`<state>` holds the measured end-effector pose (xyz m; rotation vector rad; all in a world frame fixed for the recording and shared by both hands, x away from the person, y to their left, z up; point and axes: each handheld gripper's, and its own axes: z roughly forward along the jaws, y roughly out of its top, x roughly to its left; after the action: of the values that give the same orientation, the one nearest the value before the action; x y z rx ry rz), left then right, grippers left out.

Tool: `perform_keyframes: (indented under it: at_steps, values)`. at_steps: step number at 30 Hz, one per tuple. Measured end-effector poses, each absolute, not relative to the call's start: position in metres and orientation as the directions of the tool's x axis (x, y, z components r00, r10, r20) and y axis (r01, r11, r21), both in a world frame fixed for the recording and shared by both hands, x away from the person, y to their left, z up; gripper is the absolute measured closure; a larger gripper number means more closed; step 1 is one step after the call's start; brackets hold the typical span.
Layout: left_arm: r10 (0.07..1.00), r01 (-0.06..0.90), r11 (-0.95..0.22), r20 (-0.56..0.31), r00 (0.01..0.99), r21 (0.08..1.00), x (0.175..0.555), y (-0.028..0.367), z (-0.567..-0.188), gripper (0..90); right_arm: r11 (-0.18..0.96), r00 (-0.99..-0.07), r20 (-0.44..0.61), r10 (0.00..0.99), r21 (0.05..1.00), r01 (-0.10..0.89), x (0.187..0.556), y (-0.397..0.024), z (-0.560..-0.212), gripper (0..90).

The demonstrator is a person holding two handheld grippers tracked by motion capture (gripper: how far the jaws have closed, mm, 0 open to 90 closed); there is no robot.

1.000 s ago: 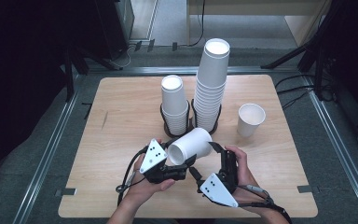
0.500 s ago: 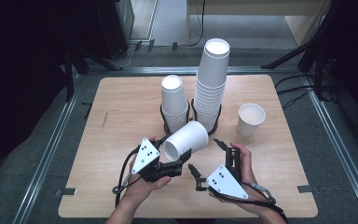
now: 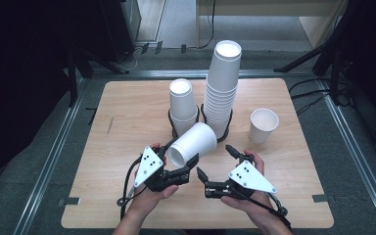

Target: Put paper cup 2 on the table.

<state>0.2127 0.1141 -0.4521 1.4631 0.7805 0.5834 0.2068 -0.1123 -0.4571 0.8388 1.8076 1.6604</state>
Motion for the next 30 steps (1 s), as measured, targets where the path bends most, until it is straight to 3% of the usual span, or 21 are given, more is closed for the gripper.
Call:
perform_keyframes:
  at_steps: [5,17,30]
  values:
    - [0.764,0.102,0.06,-0.112,0.636,0.993,0.212,0.115,-0.453,22.9,-0.064,-0.643,0.169,0.747,0.981,0.184,0.207,-0.113,-0.452,0.1]
    - [0.768,0.064,0.084,-0.105,0.632,0.994,0.21,0.112,-0.456,22.9,-0.246,-0.606,0.395,0.69,0.916,0.317,0.205,-0.112,-0.445,0.2]
    - [0.772,0.05,0.095,-0.105,0.627,0.994,0.209,0.109,-0.459,22.9,-0.469,-0.497,0.702,0.51,0.711,0.524,0.208,-0.114,-0.442,0.0]
